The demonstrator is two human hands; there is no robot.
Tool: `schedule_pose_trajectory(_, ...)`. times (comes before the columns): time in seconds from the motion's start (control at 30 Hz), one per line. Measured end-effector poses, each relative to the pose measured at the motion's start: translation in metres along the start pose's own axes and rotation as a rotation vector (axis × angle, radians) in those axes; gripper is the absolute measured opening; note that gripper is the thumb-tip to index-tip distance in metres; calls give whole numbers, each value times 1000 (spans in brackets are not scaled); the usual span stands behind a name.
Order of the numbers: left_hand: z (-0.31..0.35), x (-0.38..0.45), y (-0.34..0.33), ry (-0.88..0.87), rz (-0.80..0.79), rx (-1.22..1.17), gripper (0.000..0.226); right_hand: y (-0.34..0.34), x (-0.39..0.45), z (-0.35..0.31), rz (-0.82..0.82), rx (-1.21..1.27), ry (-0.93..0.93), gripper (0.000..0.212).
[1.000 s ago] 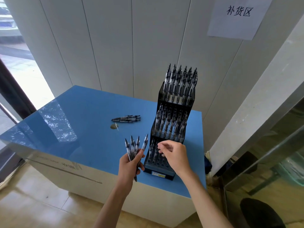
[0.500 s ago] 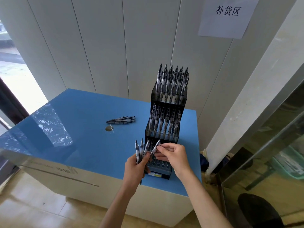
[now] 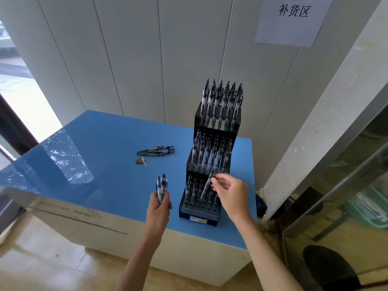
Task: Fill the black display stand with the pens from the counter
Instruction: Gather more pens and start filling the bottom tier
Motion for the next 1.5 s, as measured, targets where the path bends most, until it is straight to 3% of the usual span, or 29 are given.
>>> schedule_pose_trajectory(0.4,6,-3,3,-69,-29,-50,23,-26,-12,3,-50,-109,91,17)
schedule_pose_trajectory(0.77,7,-4,-6,-45,-68,-97,25,-43,-18,27,-193,-241,17,13)
schedule_pose_trajectory(1.0,15,-12,-20,-92,-125,-86,23,-35,-16,25,-182,-205,-14,16)
schedule_pose_trajectory(1.13,19,-15,-30,-78,-156,-117,22,-26,-9,6,-158,-86,-7,9)
schedule_pose_trajectory(1.33,27,-21,-44,-113,-188,-74,13,-25,-11,-16,-237,315,-204,8)
schedule_pose_trajectory(1.5,31,-23,-47,-132,-194,-54,16,-19,-11,-15,-208,464,-319,9)
Point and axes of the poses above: each hand's wrist, its own x-axis towards the middle knuckle, its own y-axis out of the back of the hand, z = x × y, the point moved 7 cm from there along x, towards the middle knuckle, and after that the axes turned 3 degrees about z, right-handed, at the moved point
